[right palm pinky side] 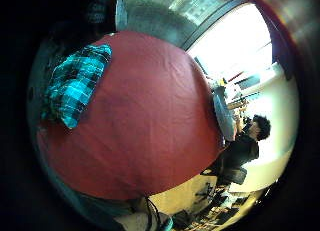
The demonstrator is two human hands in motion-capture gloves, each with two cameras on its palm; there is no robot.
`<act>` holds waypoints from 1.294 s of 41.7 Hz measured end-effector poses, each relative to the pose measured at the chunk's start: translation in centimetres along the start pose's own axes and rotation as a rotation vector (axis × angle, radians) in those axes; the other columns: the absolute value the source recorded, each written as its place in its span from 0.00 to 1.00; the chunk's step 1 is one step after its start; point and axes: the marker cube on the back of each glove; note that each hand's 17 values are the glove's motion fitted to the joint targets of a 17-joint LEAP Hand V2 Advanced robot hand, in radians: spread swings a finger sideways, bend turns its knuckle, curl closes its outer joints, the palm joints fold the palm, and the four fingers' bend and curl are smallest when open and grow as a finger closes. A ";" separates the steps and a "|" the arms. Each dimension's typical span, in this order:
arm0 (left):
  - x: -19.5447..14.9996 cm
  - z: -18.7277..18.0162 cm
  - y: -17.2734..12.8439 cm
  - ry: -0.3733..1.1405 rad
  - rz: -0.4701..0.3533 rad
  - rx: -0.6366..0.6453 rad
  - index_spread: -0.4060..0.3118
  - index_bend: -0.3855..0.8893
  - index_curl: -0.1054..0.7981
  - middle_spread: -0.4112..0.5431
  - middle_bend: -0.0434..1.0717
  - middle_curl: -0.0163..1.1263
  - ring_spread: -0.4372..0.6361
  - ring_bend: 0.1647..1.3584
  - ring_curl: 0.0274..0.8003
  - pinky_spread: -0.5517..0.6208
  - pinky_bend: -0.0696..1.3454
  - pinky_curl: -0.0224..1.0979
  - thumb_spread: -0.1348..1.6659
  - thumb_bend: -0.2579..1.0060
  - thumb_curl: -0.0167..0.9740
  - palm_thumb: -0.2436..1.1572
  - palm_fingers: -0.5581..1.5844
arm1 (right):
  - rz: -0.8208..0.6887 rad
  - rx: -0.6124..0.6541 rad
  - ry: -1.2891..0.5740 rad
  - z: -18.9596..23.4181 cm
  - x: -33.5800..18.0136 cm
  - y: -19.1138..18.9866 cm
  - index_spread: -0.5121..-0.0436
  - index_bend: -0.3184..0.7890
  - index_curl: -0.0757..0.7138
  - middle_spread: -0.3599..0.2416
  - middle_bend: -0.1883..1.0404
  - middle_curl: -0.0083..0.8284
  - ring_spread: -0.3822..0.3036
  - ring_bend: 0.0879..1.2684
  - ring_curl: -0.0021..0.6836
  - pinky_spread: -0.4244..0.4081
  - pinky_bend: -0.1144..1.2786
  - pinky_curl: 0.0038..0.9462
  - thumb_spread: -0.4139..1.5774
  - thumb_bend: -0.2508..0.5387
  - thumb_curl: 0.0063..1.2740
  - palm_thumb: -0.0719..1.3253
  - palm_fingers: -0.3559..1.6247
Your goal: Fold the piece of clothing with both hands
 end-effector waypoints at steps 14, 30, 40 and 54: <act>0.5 -0.8 0.5 -0.004 0.012 0.021 0.38 0.42 0.55 0.40 0.21 0.39 0.52 0.25 0.42 0.79 0.18 0.26 0.77 0.19 0.31 0.46 0.50 | -0.001 -0.011 -0.006 -0.5 -0.2 0.7 0.41 0.44 0.56 0.59 0.28 0.38 0.70 0.09 0.51 0.78 0.42 0.38 0.88 0.31 0.28 0.48 0.41; 0.2 0.0 -0.2 0.005 0.003 0.009 0.39 0.42 0.54 0.40 0.21 0.39 0.53 0.25 0.42 0.79 0.18 0.27 0.78 0.19 0.31 0.46 0.50 | -0.014 0.027 -0.037 0.4 -0.3 -0.2 0.41 0.44 0.57 0.60 0.28 0.37 0.71 0.10 0.51 0.78 0.41 0.38 0.88 0.31 0.28 0.50 0.41; 0.6 0.3 0.1 0.013 0.014 -0.003 0.39 0.42 0.54 0.40 0.21 0.39 0.53 0.25 0.42 0.80 0.18 0.27 0.79 0.19 0.31 0.46 0.50 | -0.002 0.008 -0.031 0.2 -0.2 0.5 0.43 0.45 0.57 0.60 0.28 0.37 0.71 0.09 0.51 0.79 0.41 0.38 0.88 0.30 0.29 0.50 0.41; 0.8 0.3 0.1 0.009 0.008 -0.005 0.39 0.42 0.54 0.41 0.21 0.39 0.53 0.26 0.42 0.80 0.18 0.27 0.79 0.19 0.30 0.46 0.50 | 0.008 0.001 -0.044 -0.2 -0.1 0.9 0.44 0.45 0.58 0.60 0.28 0.37 0.71 0.09 0.51 0.79 0.41 0.37 0.88 0.30 0.29 0.51 0.42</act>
